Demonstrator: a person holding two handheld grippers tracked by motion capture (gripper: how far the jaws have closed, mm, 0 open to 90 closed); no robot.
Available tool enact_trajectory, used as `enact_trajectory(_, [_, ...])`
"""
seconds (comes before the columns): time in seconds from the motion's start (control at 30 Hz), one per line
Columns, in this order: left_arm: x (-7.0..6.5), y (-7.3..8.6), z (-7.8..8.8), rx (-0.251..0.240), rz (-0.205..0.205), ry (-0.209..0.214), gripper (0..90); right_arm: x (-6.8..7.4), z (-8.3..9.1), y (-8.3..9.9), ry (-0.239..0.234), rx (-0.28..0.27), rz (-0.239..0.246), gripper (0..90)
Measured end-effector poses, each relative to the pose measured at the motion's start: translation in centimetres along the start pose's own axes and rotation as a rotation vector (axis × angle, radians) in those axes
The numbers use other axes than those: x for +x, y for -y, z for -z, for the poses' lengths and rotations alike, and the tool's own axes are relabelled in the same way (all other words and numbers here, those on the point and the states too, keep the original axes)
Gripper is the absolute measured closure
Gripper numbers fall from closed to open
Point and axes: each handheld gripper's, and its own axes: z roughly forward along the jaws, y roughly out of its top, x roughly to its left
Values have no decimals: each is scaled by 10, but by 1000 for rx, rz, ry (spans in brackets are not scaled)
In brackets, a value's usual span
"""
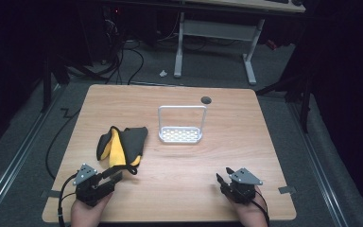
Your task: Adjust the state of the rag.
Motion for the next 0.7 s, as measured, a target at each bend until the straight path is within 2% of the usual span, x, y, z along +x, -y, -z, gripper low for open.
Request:
enact_trajectory(0.03, [0,0,0,3,-8,-6,527,0,0,0,0,0,0,528])
enact_trajectory(0.1, [-1,-1,0,5,-39,-21,520,-3,0,3,-7,-4,-33,519])
enact_trajectory(0.27, [0,-1,2,19,-57,-20,512,-3,5,5,2,-22,-38,501])
enact_trajectory(0.5, [6,-3,4,16,-49,-24,502,-2,6,3,9,-44,-50,492])
enact_trajectory(0.7, [8,-5,7,-5,-49,-44,487,-2,6,5,14,-33,-39,488])
